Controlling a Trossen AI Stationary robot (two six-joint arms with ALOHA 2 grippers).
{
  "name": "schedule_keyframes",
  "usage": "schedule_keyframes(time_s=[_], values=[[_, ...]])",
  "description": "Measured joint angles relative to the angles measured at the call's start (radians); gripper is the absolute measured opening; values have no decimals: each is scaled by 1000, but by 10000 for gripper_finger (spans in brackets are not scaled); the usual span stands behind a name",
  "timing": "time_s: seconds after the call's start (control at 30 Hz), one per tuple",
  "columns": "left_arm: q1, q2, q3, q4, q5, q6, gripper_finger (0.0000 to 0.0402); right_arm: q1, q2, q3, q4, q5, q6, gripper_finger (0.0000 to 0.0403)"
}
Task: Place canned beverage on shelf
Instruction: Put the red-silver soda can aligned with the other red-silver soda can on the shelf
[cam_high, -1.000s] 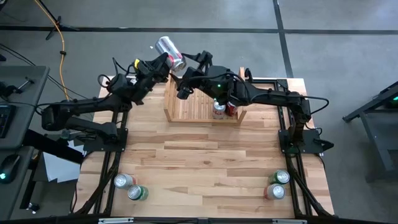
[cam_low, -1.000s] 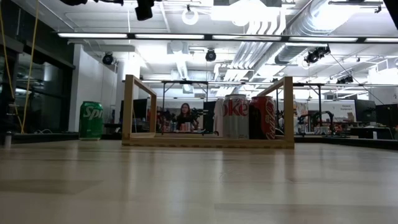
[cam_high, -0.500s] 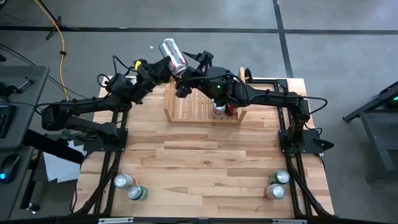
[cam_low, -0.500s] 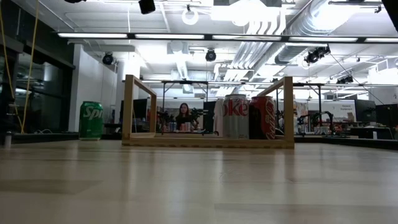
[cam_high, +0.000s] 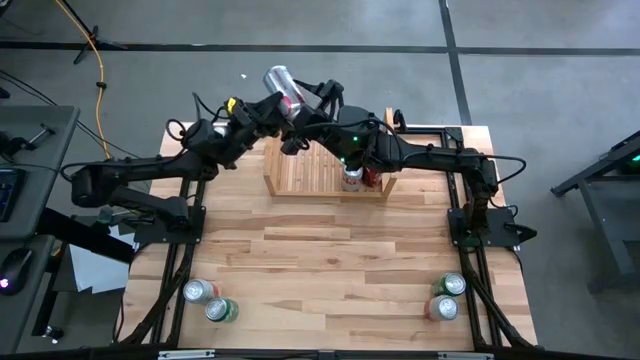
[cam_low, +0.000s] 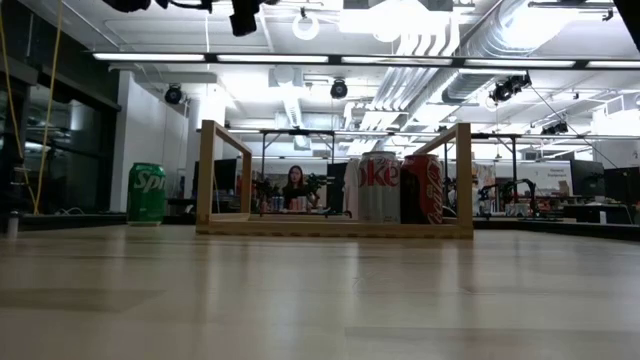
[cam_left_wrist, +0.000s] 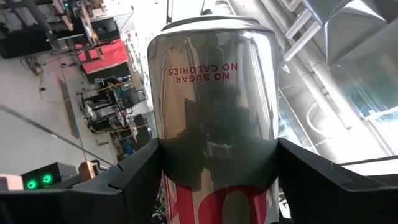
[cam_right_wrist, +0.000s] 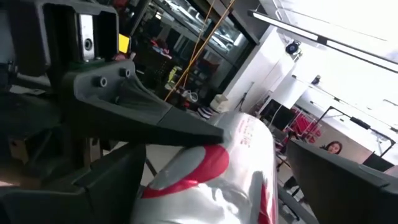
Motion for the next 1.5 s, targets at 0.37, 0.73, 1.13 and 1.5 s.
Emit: schedule_keyframes(time_s=[0.37,0.73,1.13,1.5], values=[[3,0,-1,45,-9,32,257,1,-1,2,-46,51,-6,374],[-5,-3,10,32,-16,55,257,-3,-2,2,-46,41,2,374],[-5,-3,10,27,-12,53,257,-2,-2,2,-48,50,11,313],[-4,-3,11,22,-6,61,309,-2,-2,2,-49,64,10,313]])
